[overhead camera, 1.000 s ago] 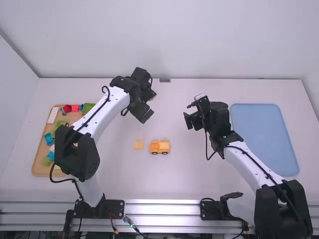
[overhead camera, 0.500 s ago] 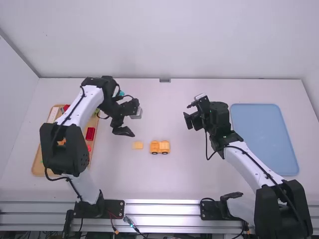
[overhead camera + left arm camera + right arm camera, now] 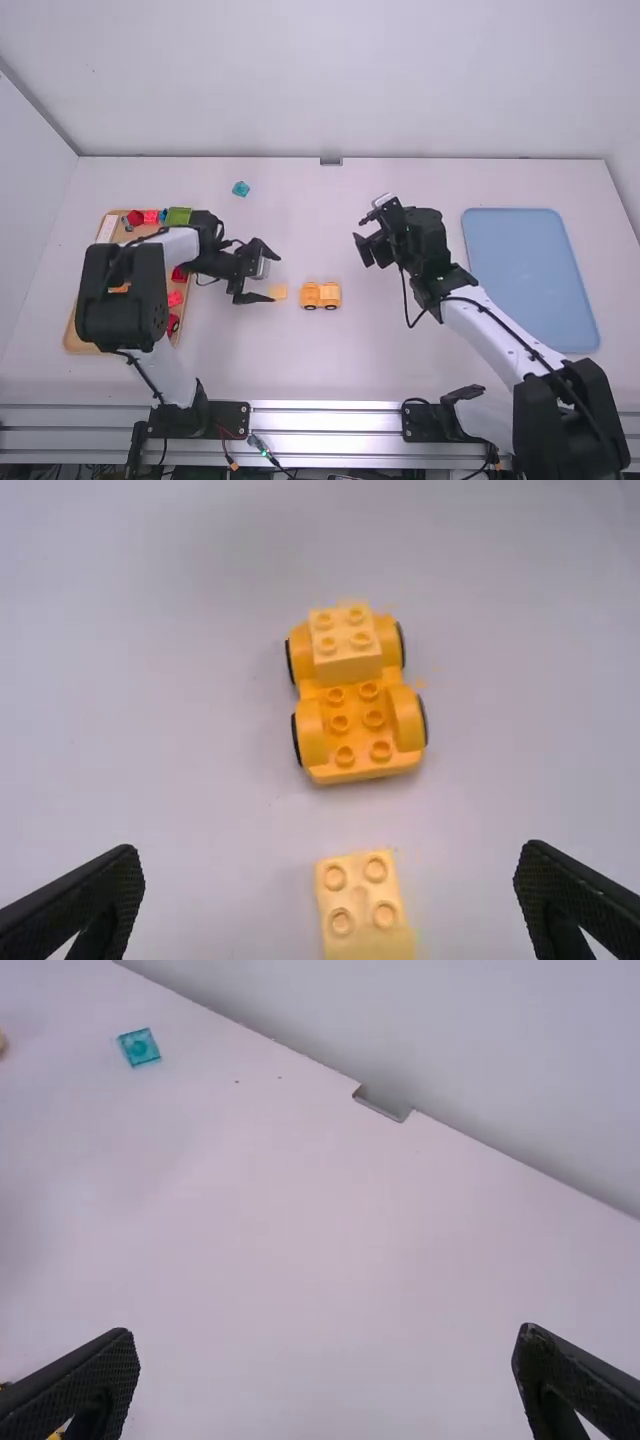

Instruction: Assemble lego blocks to make yellow taxi

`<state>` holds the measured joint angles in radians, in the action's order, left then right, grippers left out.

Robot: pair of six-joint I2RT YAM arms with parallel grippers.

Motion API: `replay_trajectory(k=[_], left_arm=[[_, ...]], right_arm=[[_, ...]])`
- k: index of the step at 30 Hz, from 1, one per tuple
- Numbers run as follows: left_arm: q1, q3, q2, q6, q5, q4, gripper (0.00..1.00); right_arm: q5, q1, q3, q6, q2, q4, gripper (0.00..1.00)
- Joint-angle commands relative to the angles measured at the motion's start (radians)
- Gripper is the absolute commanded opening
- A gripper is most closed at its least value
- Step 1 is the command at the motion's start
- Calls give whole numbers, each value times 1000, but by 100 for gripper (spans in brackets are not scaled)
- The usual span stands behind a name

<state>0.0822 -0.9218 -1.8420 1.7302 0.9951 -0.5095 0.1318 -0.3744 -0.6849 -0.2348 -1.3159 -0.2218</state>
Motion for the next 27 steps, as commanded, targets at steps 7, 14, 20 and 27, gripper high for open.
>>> replay_trajectory(k=[7,14,20,27], left_arm=[[1,180,-12,-334,35,354,99],[3,262,-13,-381,-15,475,86],[1,269,-24,-379,-20,491,82],[4,246,-88,-379,-14,492,79]], right_arm=[[78,-17,6,-85,14,31,99],[145,-19,12,-122,14,30,99],[159,-18,12,-122,14,28,99],[160,-18,12,-122,14,29,99]])
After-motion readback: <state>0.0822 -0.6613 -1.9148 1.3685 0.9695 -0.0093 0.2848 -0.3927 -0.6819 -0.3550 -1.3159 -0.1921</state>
